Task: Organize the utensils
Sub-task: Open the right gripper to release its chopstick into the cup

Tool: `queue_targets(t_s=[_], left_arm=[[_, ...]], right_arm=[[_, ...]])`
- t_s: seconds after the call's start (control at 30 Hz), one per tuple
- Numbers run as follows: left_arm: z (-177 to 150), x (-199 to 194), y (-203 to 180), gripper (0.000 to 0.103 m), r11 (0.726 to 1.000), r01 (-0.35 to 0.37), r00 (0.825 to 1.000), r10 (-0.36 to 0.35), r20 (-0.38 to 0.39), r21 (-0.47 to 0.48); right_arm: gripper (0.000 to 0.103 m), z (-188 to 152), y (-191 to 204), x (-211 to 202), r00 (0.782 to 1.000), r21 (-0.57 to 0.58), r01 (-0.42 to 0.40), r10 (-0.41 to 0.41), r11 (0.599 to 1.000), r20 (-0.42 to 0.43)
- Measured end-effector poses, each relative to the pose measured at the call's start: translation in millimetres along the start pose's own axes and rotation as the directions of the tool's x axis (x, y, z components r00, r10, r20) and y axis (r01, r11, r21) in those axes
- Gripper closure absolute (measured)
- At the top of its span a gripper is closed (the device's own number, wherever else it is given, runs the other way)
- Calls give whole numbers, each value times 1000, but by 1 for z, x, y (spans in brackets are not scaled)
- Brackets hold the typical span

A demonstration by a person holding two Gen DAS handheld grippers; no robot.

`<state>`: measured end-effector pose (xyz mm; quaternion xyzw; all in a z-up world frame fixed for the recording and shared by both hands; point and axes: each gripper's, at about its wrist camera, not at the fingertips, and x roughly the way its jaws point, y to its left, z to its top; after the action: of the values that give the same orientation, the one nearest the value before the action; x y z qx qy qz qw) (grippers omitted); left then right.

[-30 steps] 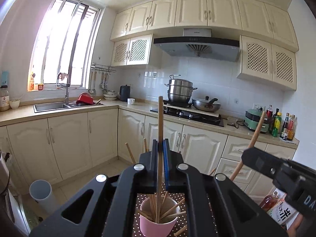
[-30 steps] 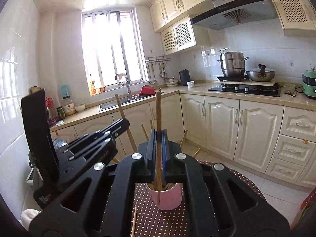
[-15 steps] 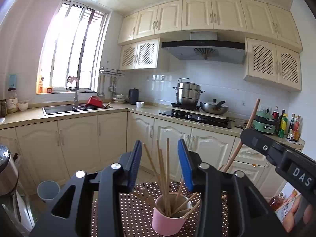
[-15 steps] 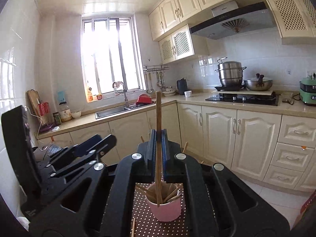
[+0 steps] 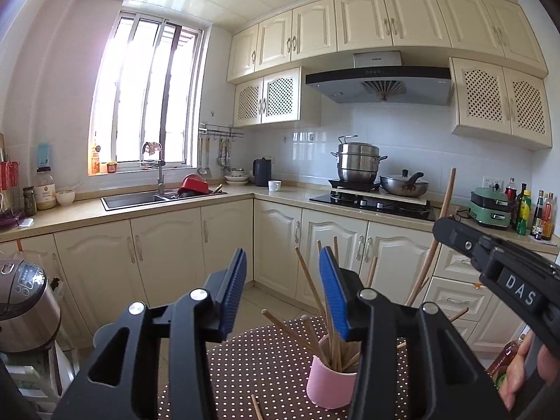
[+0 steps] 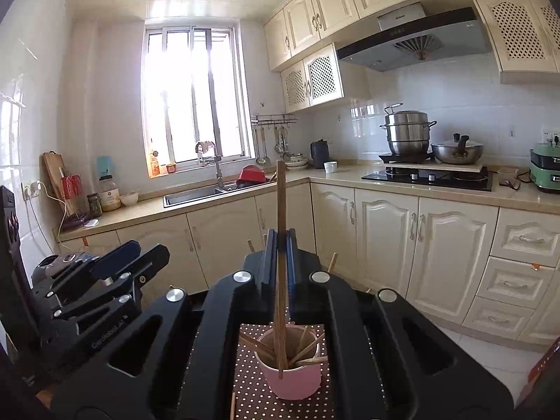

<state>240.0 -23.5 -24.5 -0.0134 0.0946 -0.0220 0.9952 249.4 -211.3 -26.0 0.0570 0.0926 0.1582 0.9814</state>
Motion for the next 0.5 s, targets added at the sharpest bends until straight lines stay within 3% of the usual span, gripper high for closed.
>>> queue_targets(t_s=[0.27, 0.5], left_arm=[[0, 0, 4, 60, 1000, -6, 1000, 6, -3, 4], [-2, 0, 9, 56, 999, -37, 999, 37, -5, 11]], right_arm=[[98, 5, 4, 0, 999, -16, 6, -5, 1000, 36], [98, -9, 2, 11, 1000, -21, 16, -16, 1000, 0]])
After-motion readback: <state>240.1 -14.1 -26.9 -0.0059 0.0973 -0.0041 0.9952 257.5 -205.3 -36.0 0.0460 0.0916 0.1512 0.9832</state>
